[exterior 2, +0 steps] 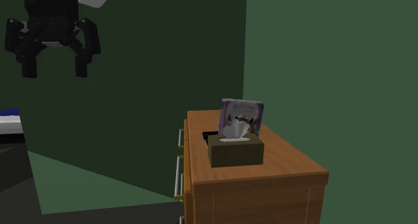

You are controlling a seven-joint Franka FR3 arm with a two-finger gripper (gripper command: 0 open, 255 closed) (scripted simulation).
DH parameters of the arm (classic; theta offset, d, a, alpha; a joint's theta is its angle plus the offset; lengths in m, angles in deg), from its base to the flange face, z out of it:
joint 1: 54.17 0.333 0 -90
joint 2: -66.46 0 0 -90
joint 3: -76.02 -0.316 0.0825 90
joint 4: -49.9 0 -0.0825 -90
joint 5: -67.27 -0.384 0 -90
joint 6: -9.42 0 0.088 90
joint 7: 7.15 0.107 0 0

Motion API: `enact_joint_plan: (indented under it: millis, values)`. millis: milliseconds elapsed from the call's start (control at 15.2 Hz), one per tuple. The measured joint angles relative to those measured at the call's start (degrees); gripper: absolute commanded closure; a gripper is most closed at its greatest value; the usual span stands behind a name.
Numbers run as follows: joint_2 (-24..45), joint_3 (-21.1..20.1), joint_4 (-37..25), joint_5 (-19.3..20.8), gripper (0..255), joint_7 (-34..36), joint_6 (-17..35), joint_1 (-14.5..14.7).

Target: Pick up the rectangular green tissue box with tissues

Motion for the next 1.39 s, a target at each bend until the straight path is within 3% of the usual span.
enact_joint_plan:
  millis: [198,858,1386]
  values:
    - [0.94,1.29,-0.07,0.31,0,-0.60,1.74,-0.68]
    - [13.35,12.51,-1.49,0.08,0,-6.95,19.30,-4.85]
    - [26.75,21.75,-7.91,-6.87,0,-15.03,29.95,-5.88]
